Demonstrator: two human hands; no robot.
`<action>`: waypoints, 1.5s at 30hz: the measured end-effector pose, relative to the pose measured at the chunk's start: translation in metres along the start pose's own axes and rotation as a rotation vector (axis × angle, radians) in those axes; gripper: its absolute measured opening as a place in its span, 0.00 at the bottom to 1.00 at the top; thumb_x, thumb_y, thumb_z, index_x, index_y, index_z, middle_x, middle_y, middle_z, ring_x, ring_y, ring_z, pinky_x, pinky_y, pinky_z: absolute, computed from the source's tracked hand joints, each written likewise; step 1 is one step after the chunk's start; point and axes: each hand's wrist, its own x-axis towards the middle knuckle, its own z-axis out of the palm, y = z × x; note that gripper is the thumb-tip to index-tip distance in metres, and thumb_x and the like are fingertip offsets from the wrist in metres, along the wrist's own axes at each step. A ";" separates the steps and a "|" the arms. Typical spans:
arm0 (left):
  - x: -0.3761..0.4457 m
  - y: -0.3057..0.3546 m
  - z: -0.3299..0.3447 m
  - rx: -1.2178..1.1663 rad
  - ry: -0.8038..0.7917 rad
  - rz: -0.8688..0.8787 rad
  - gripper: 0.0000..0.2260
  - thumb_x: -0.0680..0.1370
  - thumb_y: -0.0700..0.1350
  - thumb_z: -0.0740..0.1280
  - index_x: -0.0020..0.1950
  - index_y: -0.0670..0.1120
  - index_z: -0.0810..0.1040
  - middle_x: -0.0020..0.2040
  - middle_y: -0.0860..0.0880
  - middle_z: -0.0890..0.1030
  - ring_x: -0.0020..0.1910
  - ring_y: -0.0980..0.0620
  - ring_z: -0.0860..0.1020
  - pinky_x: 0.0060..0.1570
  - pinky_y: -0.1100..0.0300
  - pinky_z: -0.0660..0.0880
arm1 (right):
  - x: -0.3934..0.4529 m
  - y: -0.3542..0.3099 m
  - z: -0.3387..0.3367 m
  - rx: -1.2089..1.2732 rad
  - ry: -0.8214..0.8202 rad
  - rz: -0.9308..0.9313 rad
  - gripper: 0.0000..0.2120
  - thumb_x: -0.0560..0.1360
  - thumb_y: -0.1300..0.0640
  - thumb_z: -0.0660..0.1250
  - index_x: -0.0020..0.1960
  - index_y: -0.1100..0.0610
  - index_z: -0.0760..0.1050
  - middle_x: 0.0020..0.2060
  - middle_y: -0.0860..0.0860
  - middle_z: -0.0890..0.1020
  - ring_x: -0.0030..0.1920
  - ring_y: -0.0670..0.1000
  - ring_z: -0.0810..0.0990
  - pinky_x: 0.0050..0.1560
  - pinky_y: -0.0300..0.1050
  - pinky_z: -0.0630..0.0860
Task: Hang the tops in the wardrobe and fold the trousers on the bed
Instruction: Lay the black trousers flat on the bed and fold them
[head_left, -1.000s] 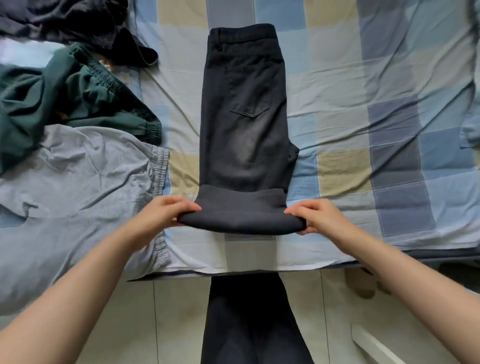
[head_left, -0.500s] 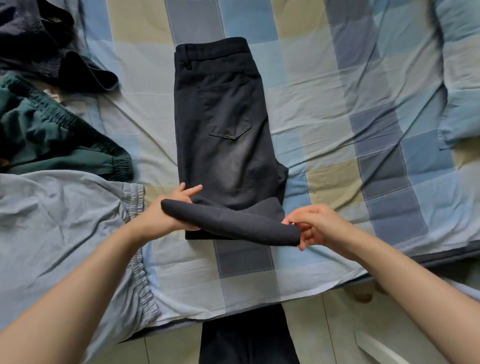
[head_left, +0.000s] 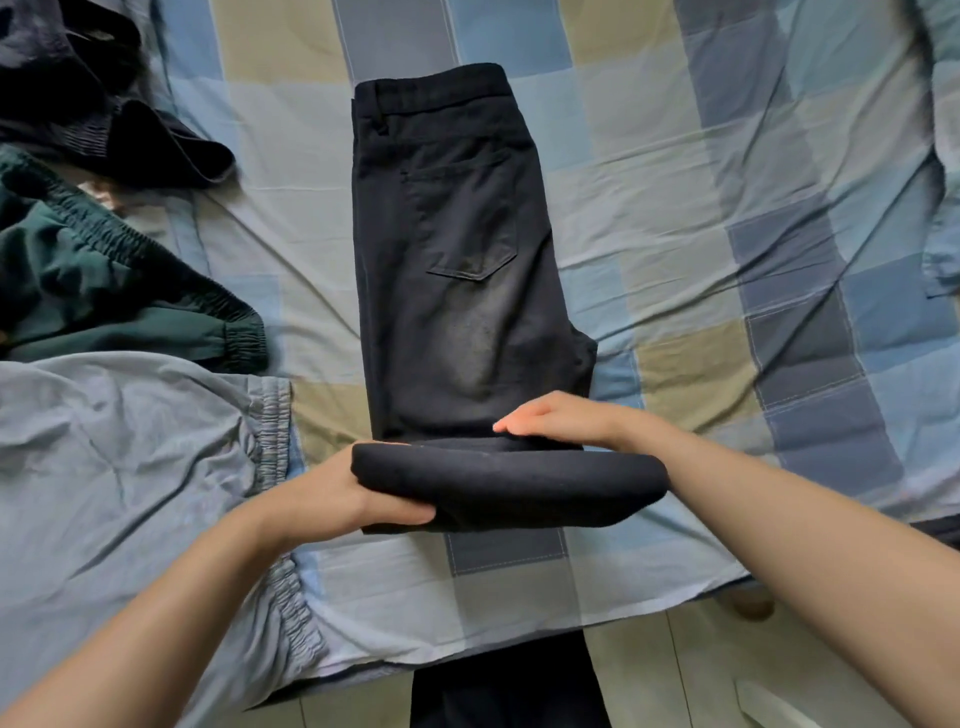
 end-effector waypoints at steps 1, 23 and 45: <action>-0.002 -0.002 -0.001 -0.002 0.013 -0.031 0.14 0.68 0.33 0.77 0.50 0.47 0.86 0.48 0.49 0.85 0.46 0.56 0.80 0.47 0.64 0.75 | 0.000 0.007 0.008 -0.028 -0.083 0.048 0.11 0.77 0.48 0.64 0.53 0.50 0.83 0.52 0.42 0.83 0.53 0.42 0.79 0.58 0.37 0.71; 0.111 -0.038 -0.076 -0.223 0.435 -0.041 0.27 0.69 0.41 0.76 0.67 0.48 0.74 0.58 0.52 0.83 0.56 0.52 0.82 0.60 0.52 0.76 | 0.042 0.050 -0.067 0.613 0.624 0.180 0.08 0.79 0.51 0.63 0.50 0.56 0.75 0.44 0.53 0.78 0.40 0.48 0.77 0.40 0.40 0.75; 0.197 0.056 -0.065 1.263 0.792 0.249 0.38 0.73 0.38 0.68 0.79 0.48 0.54 0.73 0.43 0.66 0.71 0.38 0.63 0.69 0.45 0.62 | 0.038 0.053 -0.059 0.602 0.559 0.181 0.11 0.79 0.55 0.63 0.58 0.58 0.76 0.48 0.54 0.81 0.48 0.53 0.81 0.56 0.51 0.78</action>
